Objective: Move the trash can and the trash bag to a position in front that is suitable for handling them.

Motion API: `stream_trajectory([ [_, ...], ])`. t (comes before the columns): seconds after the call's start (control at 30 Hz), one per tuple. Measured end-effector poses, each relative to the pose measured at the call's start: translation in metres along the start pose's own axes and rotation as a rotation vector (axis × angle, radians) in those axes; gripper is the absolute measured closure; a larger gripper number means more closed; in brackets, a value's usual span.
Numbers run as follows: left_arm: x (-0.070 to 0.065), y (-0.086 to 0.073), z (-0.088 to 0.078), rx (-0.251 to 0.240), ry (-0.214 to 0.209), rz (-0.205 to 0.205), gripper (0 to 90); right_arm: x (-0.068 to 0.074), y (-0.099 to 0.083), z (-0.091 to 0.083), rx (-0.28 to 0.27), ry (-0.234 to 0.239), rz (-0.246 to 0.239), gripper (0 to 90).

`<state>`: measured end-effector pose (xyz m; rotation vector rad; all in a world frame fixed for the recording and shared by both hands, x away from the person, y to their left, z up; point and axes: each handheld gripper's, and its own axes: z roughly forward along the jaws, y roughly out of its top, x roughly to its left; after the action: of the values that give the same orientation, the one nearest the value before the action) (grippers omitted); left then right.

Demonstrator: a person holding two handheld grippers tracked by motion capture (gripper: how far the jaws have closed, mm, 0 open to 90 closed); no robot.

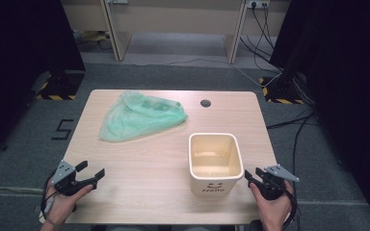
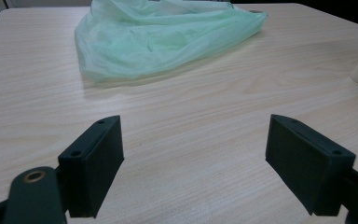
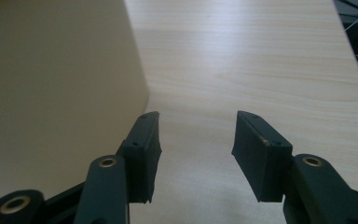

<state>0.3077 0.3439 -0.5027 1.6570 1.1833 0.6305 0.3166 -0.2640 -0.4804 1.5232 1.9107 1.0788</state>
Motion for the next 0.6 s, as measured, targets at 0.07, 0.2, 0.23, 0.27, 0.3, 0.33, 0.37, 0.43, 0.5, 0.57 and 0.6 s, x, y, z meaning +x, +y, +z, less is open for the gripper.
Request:
stream_trajectory([
  [0.07,0.000,0.000,-0.001,-0.003,0.001,0.003,17.9,0.002,-0.001,-0.001,-0.007,0.005,-0.022,51.0],
  [0.2,0.001,0.001,-0.004,-0.016,0.003,0.002,17.9,0.009,0.000,-0.010,-0.068,0.028,-0.130,51.6],
  [0.23,0.001,0.002,-0.004,-0.017,0.000,0.001,17.9,0.008,0.001,-0.012,-0.062,0.076,-0.149,48.6],
  [0.27,0.001,0.002,-0.004,-0.016,-0.001,0.001,18.0,0.007,0.001,-0.011,-0.053,0.099,-0.156,46.5],
  [0.3,0.001,0.002,-0.005,-0.019,-0.001,-0.001,18.0,0.006,0.002,-0.011,-0.035,0.130,-0.167,46.4],
  [0.33,0.001,0.002,-0.005,-0.019,-0.001,0.000,18.0,0.004,0.003,-0.012,-0.026,0.143,-0.171,45.8],
  [0.37,0.002,0.002,-0.005,-0.019,-0.002,-0.001,18.0,0.002,0.003,-0.013,-0.015,0.159,-0.177,44.4],
  [0.43,0.002,0.002,-0.005,-0.019,-0.003,-0.003,18.0,0.000,0.004,-0.015,0.004,0.191,-0.184,43.5],
  [0.5,0.003,0.002,-0.005,-0.020,-0.003,-0.004,18.0,0.000,0.004,-0.016,0.002,0.203,-0.190,42.5],
  [0.57,0.003,0.002,-0.004,-0.018,-0.004,-0.004,18.0,0.004,0.004,-0.019,0.007,0.241,-0.241,40.4],
  [0.6,0.003,0.002,-0.004,-0.018,-0.004,-0.004,18.0,0.005,0.004,-0.020,0.014,0.246,-0.253,40.3],
])
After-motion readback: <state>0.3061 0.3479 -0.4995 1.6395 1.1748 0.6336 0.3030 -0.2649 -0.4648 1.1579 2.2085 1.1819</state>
